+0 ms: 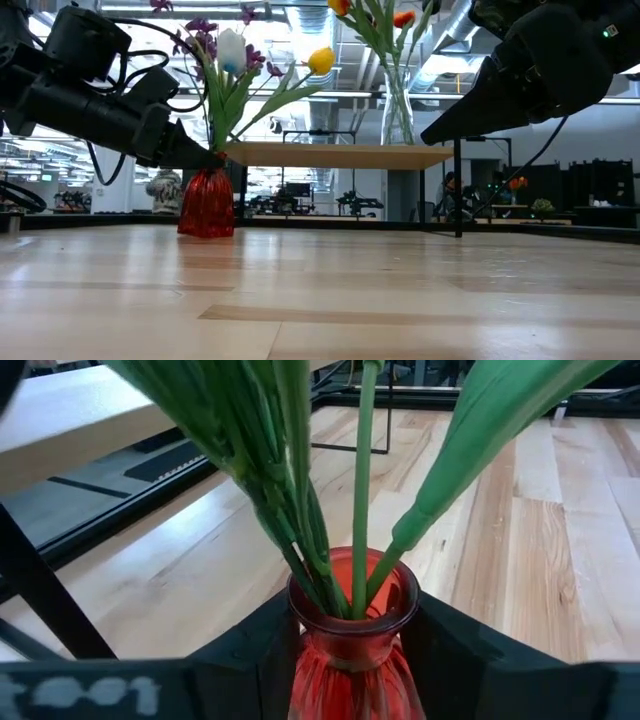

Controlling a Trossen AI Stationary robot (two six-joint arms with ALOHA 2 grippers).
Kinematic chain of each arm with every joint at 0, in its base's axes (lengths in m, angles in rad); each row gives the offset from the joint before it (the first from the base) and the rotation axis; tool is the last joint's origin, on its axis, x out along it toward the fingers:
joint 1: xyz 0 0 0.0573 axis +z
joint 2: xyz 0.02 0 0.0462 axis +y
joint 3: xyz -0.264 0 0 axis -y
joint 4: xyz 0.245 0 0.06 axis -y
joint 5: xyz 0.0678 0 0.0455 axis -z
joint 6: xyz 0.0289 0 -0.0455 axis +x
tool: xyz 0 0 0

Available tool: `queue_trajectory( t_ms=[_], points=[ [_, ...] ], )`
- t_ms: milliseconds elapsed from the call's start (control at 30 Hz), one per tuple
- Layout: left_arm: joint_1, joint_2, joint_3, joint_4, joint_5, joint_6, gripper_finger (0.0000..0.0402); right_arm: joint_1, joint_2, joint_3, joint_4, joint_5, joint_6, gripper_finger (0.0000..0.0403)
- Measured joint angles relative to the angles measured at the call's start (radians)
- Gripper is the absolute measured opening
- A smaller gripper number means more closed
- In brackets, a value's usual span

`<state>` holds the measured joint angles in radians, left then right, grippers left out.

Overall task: Pick and place flowers into a vace then onto a shelf
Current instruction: Put the red vase with flowers on the shelf

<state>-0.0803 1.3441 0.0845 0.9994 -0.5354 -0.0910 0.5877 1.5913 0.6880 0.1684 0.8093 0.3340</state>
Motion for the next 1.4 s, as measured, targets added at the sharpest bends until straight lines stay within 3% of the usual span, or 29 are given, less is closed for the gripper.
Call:
queue_trajectory(
  t_ms=[500, 933, 1167, 1400],
  points=[
    [-0.039, 0.000, 0.000, 0.054, 0.047, -0.001, 0.0142, 0.000, 0.000, 0.000, 0.000, -0.001, 0.000, 0.0000],
    [-0.133, -0.038, 0.000, 0.126, -0.043, 0.028, 0.0142, 0.000, 0.000, 0.000, 0.000, -0.002, 0.000, 0.0000],
    [-0.196, -0.145, 0.000, 0.125, -0.112, 0.075, 0.0142, 0.000, 0.000, 0.000, 0.000, -0.002, 0.000, 0.0000],
    [-0.247, -0.286, 0.000, 0.120, -0.247, 0.150, 0.0142, 0.000, 0.000, 0.000, -0.005, -0.002, -0.001, 0.0000]
  ],
)
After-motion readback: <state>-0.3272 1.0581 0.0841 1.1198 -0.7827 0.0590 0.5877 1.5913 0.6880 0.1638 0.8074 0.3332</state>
